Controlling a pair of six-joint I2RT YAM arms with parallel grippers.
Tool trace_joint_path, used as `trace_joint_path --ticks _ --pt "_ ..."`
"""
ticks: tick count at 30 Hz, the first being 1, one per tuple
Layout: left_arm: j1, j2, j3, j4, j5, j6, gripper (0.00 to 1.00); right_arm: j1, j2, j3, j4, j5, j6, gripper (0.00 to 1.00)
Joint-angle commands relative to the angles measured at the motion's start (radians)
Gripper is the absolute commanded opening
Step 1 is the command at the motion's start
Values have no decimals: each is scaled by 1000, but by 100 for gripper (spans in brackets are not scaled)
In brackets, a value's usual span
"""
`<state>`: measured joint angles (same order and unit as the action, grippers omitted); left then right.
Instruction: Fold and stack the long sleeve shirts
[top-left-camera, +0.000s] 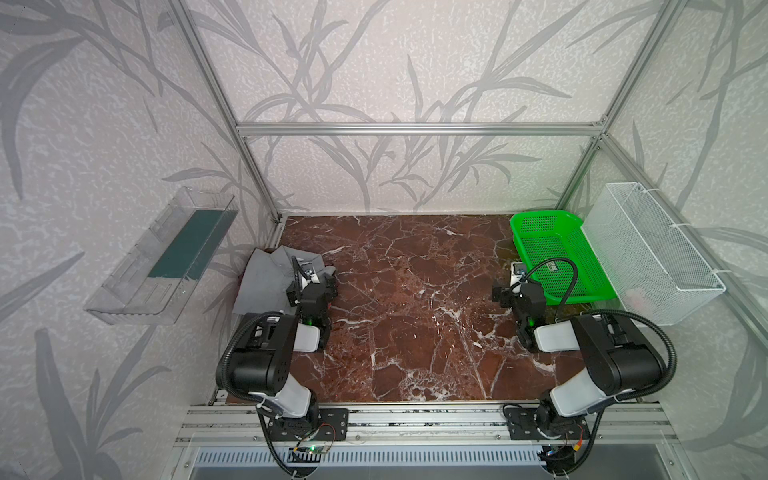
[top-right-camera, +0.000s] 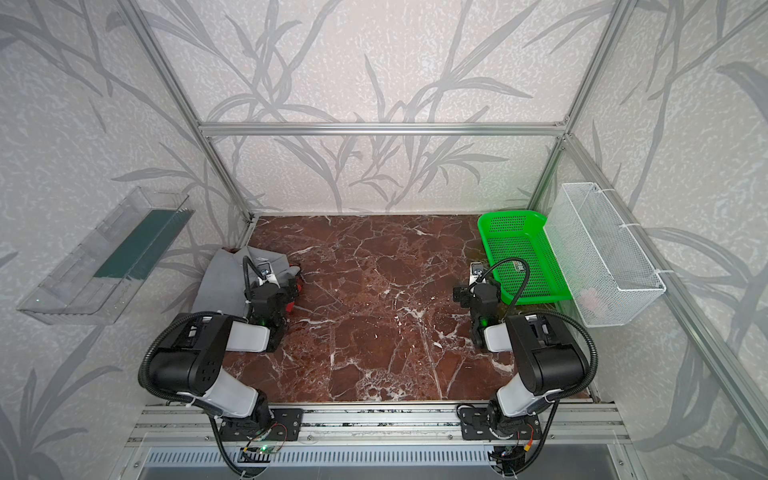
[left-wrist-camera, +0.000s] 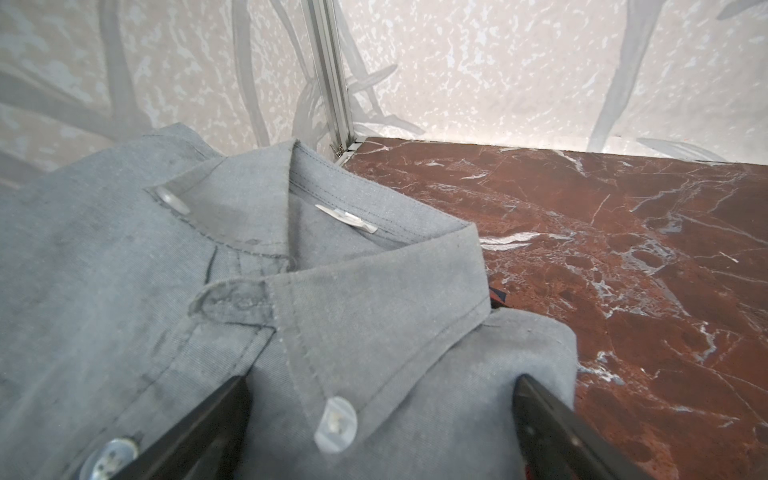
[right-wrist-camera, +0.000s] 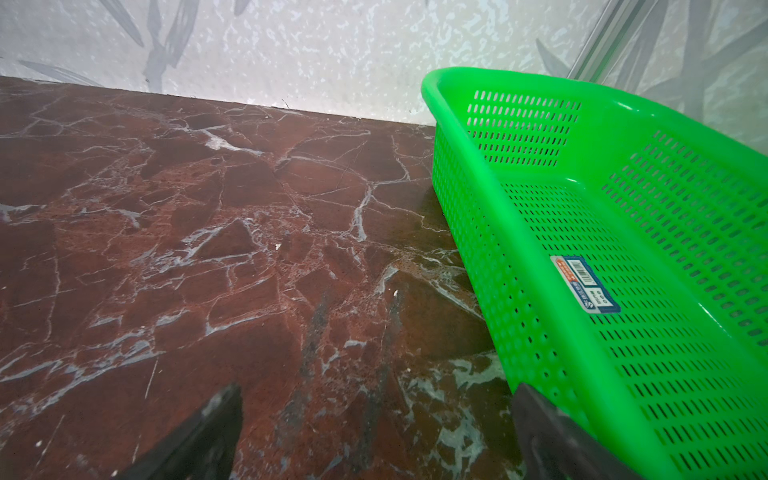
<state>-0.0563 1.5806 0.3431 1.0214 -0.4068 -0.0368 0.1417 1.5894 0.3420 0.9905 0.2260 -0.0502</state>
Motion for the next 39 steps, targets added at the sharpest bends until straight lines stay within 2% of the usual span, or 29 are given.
trace_joint_path --ticks 1,36,37,39 --pt "6 4 13 -2 11 0 99 -4 2 11 40 3 -3 99" --pt "6 4 13 -3 12 0 99 -4 2 11 40 3 -4 99" --pt "6 3 9 2 38 4 99 -3 2 11 40 3 -4 99" --pt "22 -11 -24 35 293 79 99 -4 3 12 40 2 -3 99"
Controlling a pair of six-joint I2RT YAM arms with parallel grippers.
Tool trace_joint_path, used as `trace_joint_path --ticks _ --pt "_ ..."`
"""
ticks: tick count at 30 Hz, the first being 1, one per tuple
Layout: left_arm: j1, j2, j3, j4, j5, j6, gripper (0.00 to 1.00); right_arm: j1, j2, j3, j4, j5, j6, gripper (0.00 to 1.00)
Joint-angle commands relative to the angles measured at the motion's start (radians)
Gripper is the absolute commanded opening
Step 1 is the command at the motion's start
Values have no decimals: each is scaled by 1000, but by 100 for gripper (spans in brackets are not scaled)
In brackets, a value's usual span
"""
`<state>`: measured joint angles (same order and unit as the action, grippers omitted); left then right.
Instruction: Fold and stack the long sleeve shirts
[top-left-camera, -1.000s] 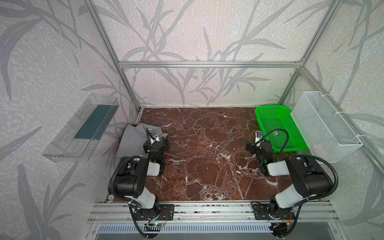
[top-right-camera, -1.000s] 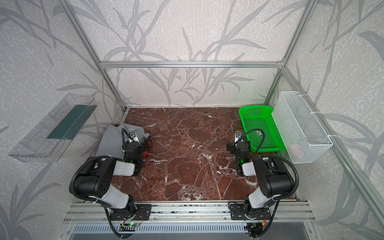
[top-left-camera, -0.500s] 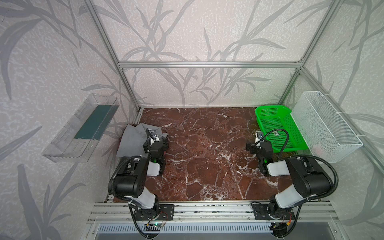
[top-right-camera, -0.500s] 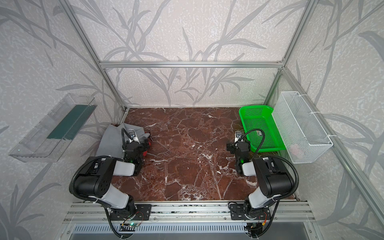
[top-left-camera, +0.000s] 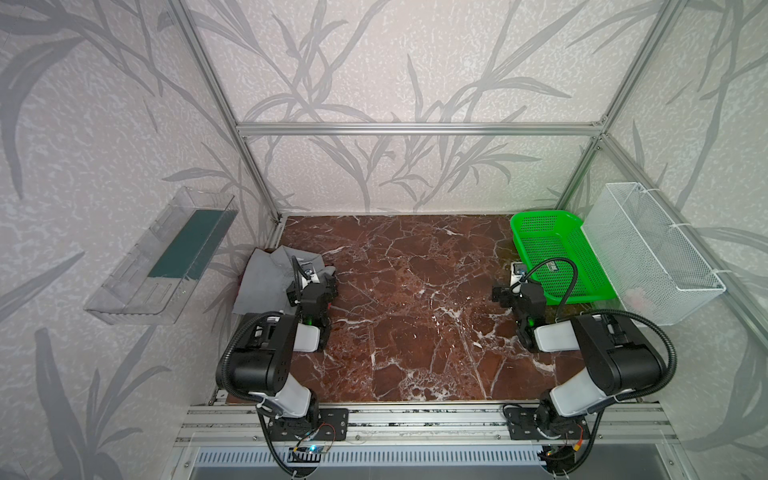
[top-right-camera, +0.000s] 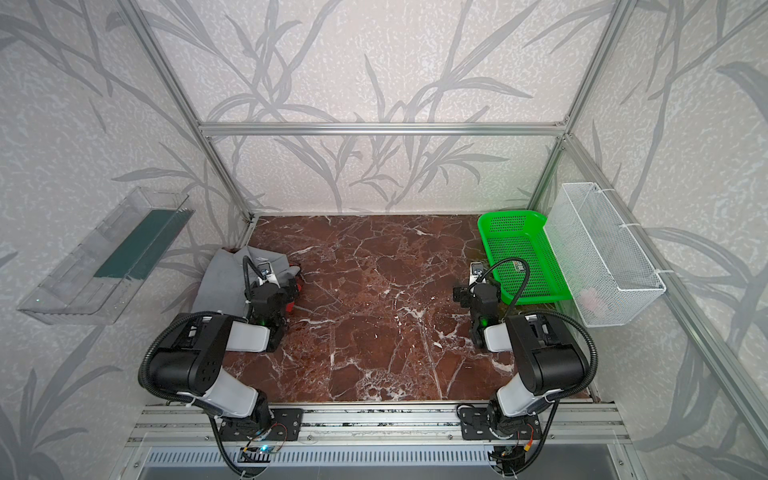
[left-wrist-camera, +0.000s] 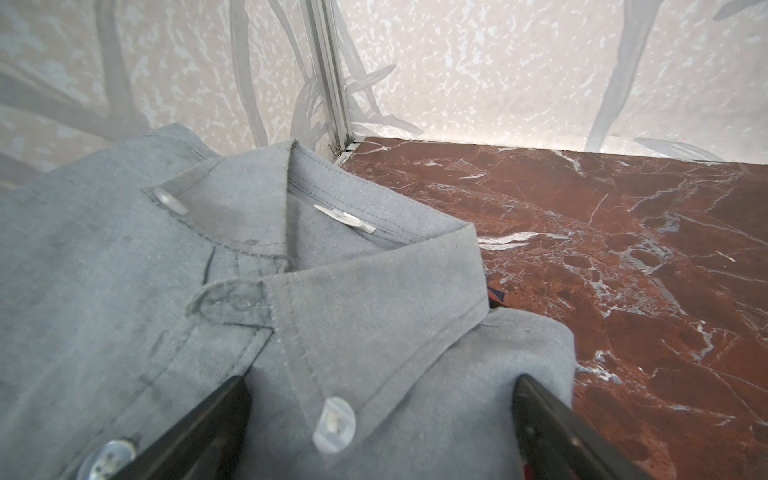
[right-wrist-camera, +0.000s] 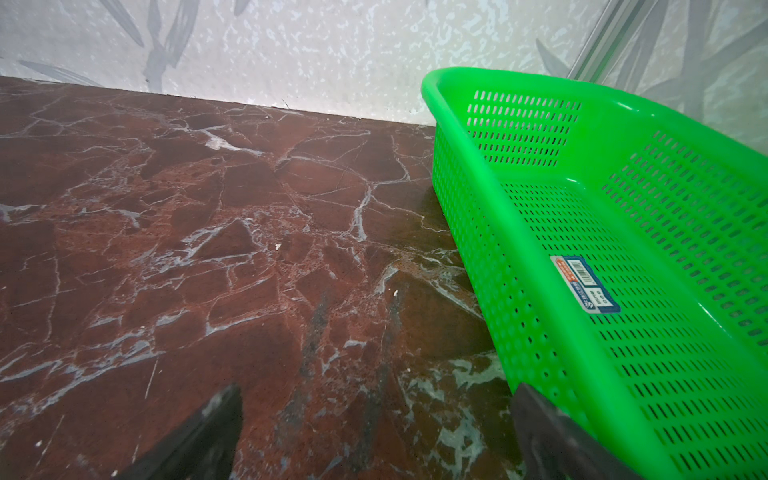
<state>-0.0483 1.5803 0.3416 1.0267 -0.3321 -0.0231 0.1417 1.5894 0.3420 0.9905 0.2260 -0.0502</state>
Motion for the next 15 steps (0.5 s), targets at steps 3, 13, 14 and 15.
trace_joint_path --ticks 3,13,14,15 --pt "23 4 -60 126 161 41 99 -3 3 11 40 3 -3 99" --pt "48 -23 -7 -23 257 29 99 -3 3 11 40 3 -5 99" --pt "48 -2 -3 11 242 35 99 -4 2 11 41 3 -3 99" --pt "48 -13 9 -39 225 25 99 -4 3 11 40 3 -4 99"
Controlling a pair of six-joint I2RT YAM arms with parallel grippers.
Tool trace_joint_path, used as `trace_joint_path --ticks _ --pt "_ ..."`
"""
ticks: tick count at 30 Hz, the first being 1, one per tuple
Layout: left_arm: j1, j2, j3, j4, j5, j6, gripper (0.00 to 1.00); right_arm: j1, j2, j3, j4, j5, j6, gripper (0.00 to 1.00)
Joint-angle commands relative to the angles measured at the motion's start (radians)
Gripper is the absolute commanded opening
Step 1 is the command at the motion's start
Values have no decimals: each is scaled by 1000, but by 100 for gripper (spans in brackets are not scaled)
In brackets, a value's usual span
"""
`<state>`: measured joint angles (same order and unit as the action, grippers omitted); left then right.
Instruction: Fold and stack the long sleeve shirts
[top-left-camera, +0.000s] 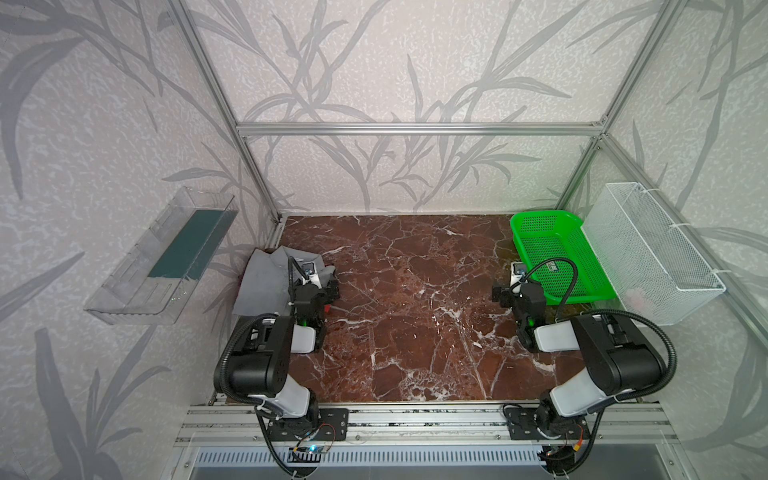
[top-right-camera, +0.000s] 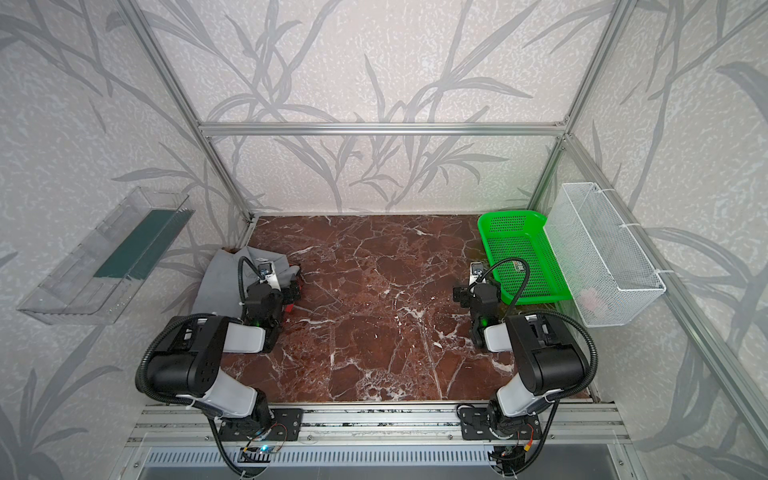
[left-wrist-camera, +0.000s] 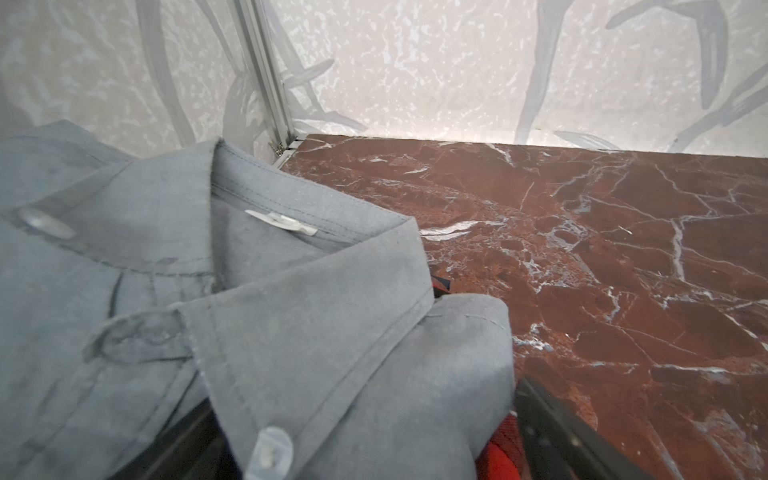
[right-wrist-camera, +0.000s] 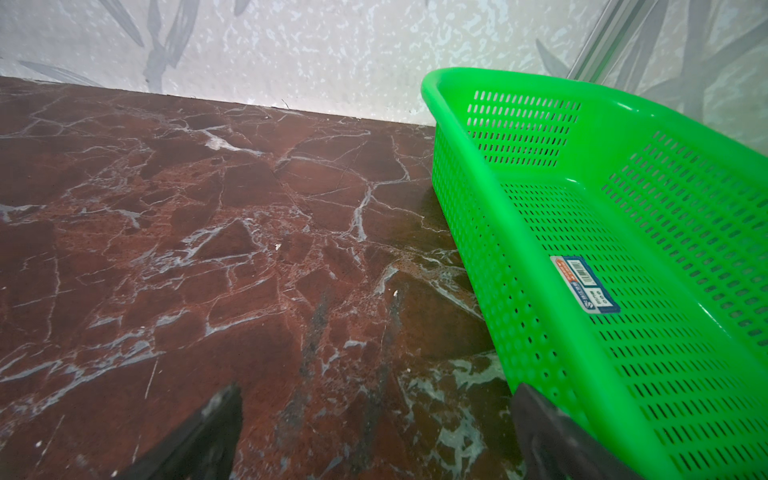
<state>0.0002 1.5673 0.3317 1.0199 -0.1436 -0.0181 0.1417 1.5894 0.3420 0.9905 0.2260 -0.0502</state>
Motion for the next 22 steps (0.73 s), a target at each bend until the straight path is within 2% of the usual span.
trace_joint_path --ticks 1,13,22 --pt "0 -11 39 -87 20 11 99 -4 3 11 40 3 -2 99" --pt "-3 4 37 -54 -5 9 99 -4 2 12 40 3 -2 99" --pt "21 0 47 -79 32 -11 99 -4 2 13 40 3 -2 99"
